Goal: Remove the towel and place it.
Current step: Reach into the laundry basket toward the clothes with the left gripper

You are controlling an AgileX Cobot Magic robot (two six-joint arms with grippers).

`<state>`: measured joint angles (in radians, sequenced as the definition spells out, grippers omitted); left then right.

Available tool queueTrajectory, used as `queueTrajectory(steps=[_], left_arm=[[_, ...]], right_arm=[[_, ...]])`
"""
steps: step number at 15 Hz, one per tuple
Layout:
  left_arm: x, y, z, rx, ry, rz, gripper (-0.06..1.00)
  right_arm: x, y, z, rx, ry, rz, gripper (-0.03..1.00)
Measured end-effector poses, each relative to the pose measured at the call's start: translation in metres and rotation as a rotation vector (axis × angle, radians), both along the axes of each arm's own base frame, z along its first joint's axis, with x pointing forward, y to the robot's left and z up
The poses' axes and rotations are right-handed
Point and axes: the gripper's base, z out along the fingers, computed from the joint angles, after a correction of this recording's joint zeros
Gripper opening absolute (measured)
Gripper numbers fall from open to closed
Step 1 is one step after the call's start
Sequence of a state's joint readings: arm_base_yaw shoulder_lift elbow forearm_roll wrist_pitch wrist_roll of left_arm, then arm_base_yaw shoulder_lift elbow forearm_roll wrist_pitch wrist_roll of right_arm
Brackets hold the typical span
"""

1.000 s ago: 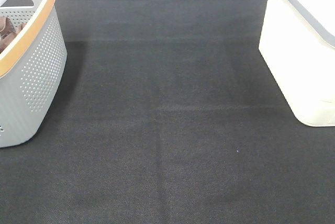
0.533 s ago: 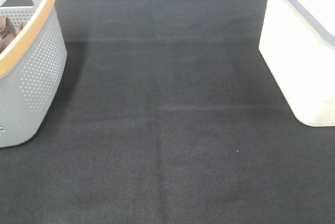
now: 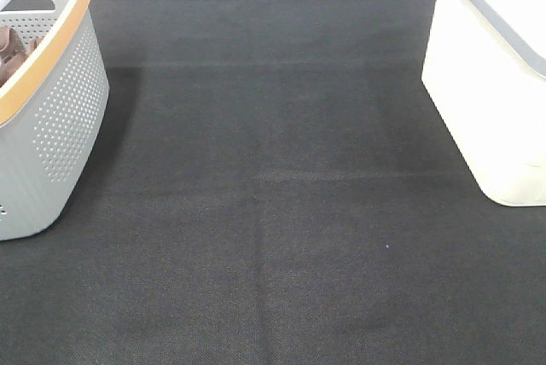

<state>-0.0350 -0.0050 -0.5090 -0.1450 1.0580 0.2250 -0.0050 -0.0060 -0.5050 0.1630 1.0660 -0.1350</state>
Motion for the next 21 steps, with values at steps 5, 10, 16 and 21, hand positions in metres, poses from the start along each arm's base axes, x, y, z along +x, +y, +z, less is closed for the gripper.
queueTrajectory(steps=[5,10,16,21], left_arm=[[0.0000,0.0000,0.0000,0.000,0.000,0.000,0.76],[0.0000,0.0000,0.0000,0.000,0.000,0.000,0.76],[0.0000,0.0000,0.0000,0.000,0.000,0.000,0.76],[0.0000,0.0000,0.0000,0.000,0.000,0.000,0.76]], right_arm=[[0.0000,0.0000,0.0000,0.000,0.000,0.000,0.67],[0.0000,0.0000,0.0000,0.000,0.000,0.000,0.67],[0.0000,0.0000,0.0000,0.000,0.000,0.000,0.67],[0.0000,0.0000,0.0000,0.000,0.000,0.000,0.67]])
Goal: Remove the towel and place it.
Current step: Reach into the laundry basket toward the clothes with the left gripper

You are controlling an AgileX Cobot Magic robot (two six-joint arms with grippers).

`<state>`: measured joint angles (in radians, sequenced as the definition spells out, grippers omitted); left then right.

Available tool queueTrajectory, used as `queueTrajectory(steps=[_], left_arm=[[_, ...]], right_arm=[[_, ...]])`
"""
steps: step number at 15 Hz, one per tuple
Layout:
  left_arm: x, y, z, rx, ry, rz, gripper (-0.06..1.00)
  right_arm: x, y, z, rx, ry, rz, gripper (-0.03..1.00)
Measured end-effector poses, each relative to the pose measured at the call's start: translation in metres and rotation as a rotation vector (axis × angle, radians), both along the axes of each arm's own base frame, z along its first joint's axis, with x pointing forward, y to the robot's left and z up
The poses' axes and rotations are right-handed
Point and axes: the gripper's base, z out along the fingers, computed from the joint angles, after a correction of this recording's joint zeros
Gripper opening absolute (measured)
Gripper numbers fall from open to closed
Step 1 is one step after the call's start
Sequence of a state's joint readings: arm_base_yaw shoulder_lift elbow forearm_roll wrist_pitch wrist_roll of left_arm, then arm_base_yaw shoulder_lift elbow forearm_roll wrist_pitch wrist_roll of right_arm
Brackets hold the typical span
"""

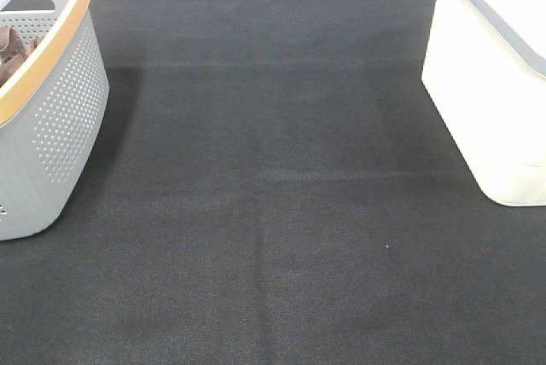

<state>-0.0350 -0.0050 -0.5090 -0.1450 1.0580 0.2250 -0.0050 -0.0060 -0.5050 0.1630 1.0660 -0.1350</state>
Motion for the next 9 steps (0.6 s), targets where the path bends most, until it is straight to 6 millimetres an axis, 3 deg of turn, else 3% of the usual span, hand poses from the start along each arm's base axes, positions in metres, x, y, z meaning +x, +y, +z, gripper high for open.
queueTrajectory(steps=[9], left_arm=[[0.0000,0.0000,0.0000,0.000,0.000,0.000,0.76]], right_arm=[[0.0000,0.0000,0.0000,0.000,0.000,0.000,0.67]])
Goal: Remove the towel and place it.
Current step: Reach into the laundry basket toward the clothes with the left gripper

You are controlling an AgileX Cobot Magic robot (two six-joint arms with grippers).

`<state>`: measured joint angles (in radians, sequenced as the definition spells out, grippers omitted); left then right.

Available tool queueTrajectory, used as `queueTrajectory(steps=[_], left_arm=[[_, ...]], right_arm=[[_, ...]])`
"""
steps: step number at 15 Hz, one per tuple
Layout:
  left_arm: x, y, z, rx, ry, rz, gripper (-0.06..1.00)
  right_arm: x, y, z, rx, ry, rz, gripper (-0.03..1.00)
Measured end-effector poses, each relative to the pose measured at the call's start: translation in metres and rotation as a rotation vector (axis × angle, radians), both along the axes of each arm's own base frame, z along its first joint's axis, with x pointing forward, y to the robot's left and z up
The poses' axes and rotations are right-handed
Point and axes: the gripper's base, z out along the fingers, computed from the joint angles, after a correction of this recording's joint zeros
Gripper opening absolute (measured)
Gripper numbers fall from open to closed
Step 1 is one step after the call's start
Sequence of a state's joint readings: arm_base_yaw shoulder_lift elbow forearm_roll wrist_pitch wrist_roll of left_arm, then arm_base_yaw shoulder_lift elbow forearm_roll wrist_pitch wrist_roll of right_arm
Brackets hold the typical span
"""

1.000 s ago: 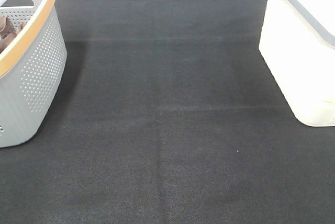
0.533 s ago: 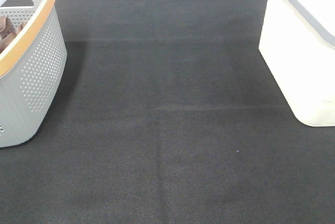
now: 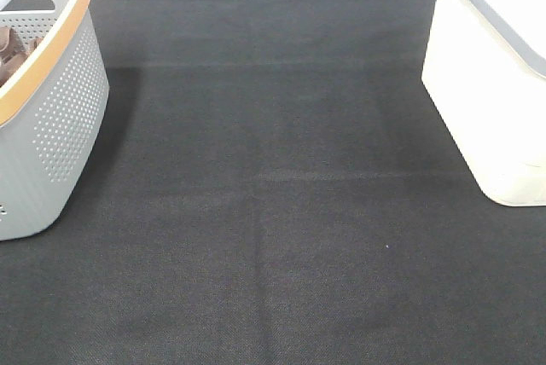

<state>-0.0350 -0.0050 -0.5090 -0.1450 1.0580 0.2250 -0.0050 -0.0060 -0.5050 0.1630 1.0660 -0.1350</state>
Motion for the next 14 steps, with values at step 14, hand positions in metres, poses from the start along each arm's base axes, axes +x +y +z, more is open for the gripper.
queueTrajectory(steps=[14], left_arm=[[0.0036,0.0023,0.0086,-0.024,-0.077,0.039,0.76]], right_arm=[[0.0000,0.0000,0.0000,0.000,0.000,0.000,0.67]])
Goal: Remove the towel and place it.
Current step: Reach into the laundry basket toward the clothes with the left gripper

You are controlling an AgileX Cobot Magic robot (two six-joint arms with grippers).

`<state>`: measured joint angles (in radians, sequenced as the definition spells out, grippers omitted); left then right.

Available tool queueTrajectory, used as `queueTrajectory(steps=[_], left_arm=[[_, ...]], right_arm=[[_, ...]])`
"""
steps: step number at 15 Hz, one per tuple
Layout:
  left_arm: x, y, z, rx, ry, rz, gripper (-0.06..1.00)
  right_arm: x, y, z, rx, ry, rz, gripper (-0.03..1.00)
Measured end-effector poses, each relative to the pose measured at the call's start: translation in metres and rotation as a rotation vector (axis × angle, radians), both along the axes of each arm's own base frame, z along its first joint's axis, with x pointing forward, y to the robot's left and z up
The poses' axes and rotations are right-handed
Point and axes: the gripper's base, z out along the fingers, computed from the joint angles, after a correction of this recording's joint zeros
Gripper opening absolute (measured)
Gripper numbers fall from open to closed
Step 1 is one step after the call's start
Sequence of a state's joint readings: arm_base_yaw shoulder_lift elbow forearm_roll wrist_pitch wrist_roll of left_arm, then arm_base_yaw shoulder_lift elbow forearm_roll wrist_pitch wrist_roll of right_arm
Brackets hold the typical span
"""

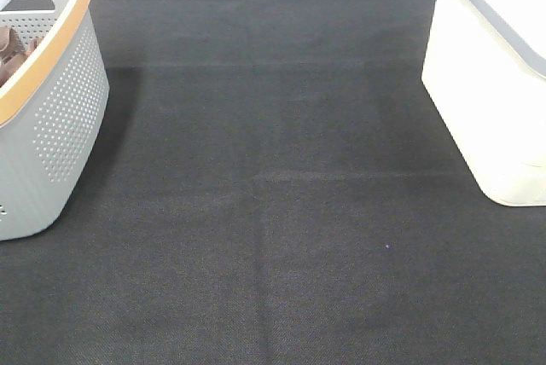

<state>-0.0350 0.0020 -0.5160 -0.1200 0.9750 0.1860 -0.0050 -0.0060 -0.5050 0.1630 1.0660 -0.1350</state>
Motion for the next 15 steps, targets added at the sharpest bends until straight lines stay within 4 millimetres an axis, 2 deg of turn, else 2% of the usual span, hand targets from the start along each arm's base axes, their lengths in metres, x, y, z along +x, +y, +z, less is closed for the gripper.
queueTrajectory(steps=[2,4,5,10,13,14,15], left_arm=[[0.017,0.005,0.020,0.007,-0.157,0.061,0.76],[0.045,0.009,0.036,0.053,-0.252,0.105,0.76],[0.045,0.009,0.036,0.053,-0.252,0.105,0.76],[0.138,0.005,0.051,0.069,-0.292,0.090,0.76],[0.188,0.003,0.047,0.059,-0.124,0.090,0.76],[0.214,0.002,0.034,0.071,0.058,0.088,0.76],[0.228,0.002,0.028,0.079,0.162,0.087,0.76]], right_arm=[[0.000,0.000,0.000,0.000,0.000,0.000,0.67],[0.000,0.000,0.000,0.000,0.000,0.000,0.67],[0.000,0.000,0.000,0.000,0.000,0.000,0.67],[0.000,0.000,0.000,0.000,0.000,0.000,0.67],[0.000,0.000,0.000,0.000,0.000,0.000,0.67],[0.000,0.000,0.000,0.000,0.000,0.000,0.67],[0.000,0.000,0.000,0.000,0.000,0.000,0.67]])
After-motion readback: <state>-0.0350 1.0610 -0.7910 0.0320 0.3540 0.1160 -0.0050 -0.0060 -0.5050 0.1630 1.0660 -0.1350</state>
